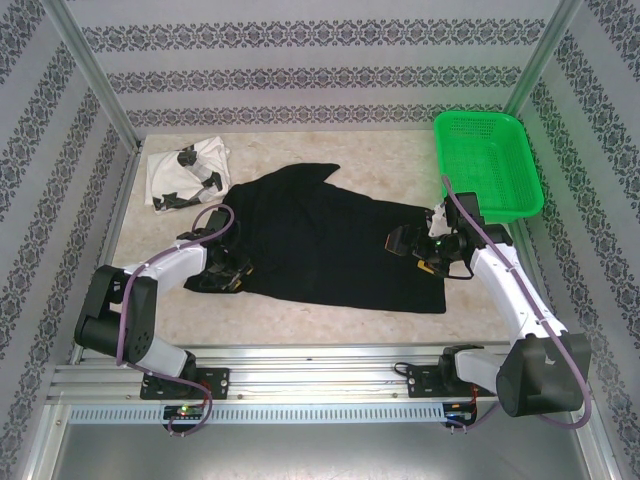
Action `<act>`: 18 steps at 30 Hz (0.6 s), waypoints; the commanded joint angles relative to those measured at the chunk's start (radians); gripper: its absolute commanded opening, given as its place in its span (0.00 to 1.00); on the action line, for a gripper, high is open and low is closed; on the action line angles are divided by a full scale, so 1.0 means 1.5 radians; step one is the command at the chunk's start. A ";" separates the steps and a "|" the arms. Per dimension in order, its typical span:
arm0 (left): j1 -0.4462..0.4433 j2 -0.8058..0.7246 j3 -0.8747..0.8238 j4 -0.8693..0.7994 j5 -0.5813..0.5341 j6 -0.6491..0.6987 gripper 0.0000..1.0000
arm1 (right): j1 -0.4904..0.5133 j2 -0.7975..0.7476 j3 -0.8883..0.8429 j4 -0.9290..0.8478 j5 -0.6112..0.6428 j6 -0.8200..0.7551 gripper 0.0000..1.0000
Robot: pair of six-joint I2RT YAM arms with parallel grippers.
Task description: Fold and stack the t-shirts
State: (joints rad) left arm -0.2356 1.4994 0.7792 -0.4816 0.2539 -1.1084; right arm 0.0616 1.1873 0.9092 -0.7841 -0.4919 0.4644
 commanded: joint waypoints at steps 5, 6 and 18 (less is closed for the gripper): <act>-0.001 -0.022 0.007 -0.010 -0.007 0.005 0.37 | -0.004 -0.004 -0.016 0.005 -0.007 -0.004 0.98; 0.000 -0.017 0.006 -0.005 -0.004 0.002 0.36 | -0.004 -0.002 -0.016 0.006 -0.010 -0.003 0.98; 0.001 -0.012 0.033 -0.005 -0.004 0.006 0.32 | -0.008 -0.004 -0.023 0.004 -0.012 -0.007 0.98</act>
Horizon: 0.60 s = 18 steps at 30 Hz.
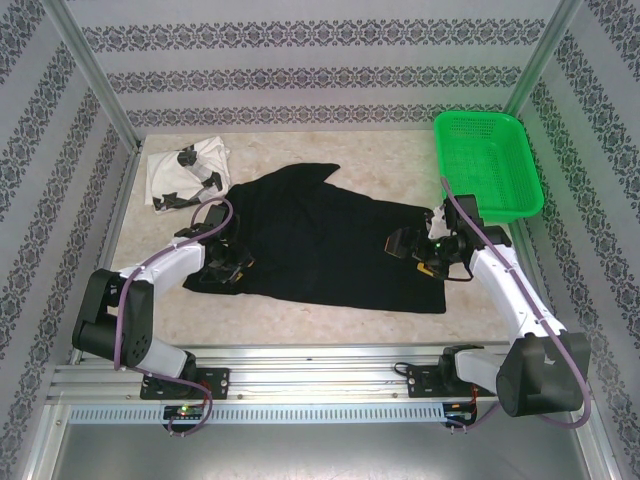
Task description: Fold and stack the t-shirts
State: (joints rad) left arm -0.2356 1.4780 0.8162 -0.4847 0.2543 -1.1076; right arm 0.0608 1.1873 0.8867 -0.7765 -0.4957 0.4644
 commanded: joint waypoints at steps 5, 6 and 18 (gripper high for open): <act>0.001 0.006 0.005 -0.007 0.001 0.013 0.28 | -0.012 -0.004 -0.011 -0.003 -0.010 -0.011 0.98; 0.001 0.005 0.001 -0.003 0.003 0.011 0.28 | -0.013 -0.003 -0.011 -0.003 -0.011 -0.012 0.98; 0.001 -0.008 -0.029 0.004 0.025 0.010 0.01 | -0.026 -0.006 -0.012 -0.007 -0.011 -0.016 0.98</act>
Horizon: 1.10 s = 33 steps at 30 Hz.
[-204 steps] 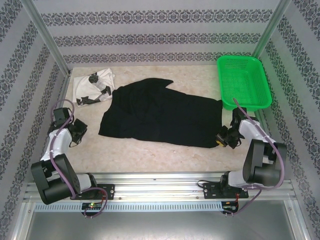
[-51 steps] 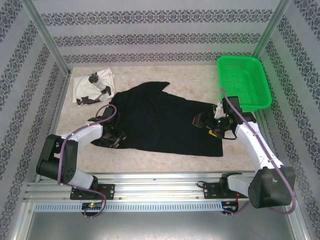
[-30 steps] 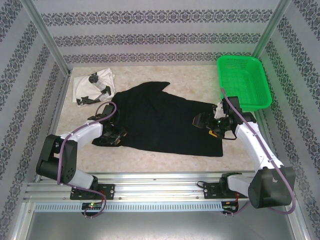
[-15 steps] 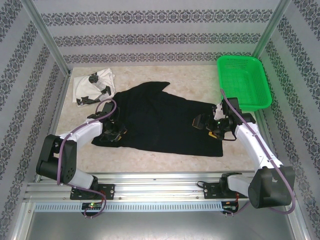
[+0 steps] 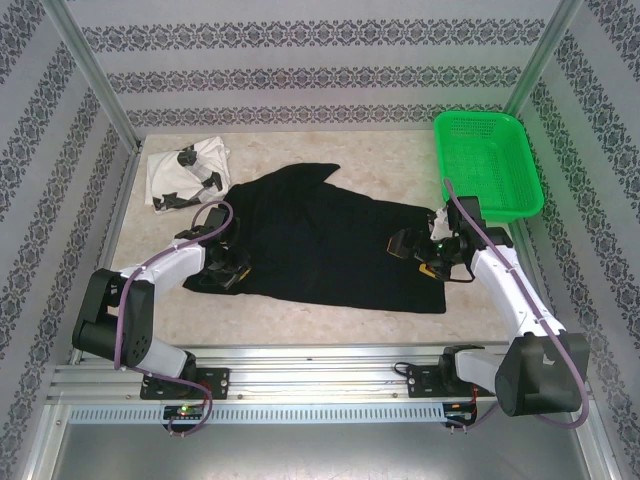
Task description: Fold and stack the t-shirts
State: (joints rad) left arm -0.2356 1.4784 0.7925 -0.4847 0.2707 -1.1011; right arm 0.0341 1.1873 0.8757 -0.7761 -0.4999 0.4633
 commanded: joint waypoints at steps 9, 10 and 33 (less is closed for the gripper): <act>0.001 -0.022 0.053 -0.014 0.005 0.032 0.00 | -0.013 -0.008 0.000 -0.003 -0.007 -0.012 0.98; 0.001 -0.019 0.067 -0.014 0.003 0.037 0.00 | -0.013 -0.008 0.001 -0.002 -0.007 -0.012 0.98; -0.009 0.247 0.327 0.008 0.074 0.185 0.00 | -0.014 -0.003 -0.019 0.010 0.002 0.002 0.98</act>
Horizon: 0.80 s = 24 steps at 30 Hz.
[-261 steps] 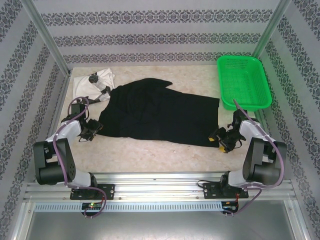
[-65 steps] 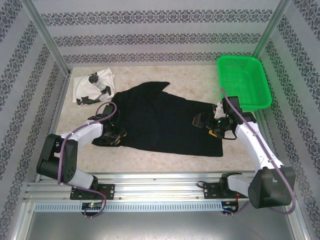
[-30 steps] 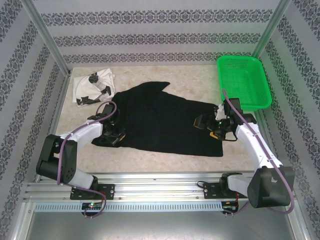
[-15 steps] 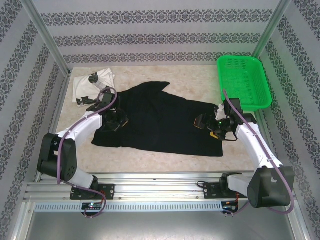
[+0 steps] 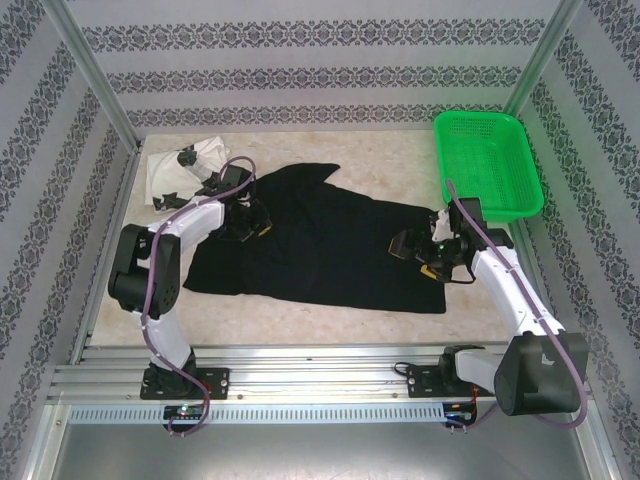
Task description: Fold and stack the t-shirts
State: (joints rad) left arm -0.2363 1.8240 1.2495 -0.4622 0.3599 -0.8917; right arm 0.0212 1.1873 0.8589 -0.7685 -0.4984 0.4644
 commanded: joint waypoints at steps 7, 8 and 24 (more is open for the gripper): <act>-0.010 0.057 0.049 -0.005 0.036 0.081 0.00 | -0.005 -0.004 -0.017 0.015 0.002 0.011 0.98; -0.010 0.064 0.055 -0.006 0.039 0.087 0.00 | -0.005 -0.003 -0.017 0.016 0.002 0.012 0.98; -0.018 0.157 0.167 -0.088 0.036 0.200 0.00 | -0.004 0.005 -0.021 0.024 0.003 0.025 0.98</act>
State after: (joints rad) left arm -0.2543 2.0426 1.4712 -0.5495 0.4217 -0.6491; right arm 0.0212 1.1923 0.8413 -0.7414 -0.4988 0.4942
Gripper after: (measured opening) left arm 0.049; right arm 0.981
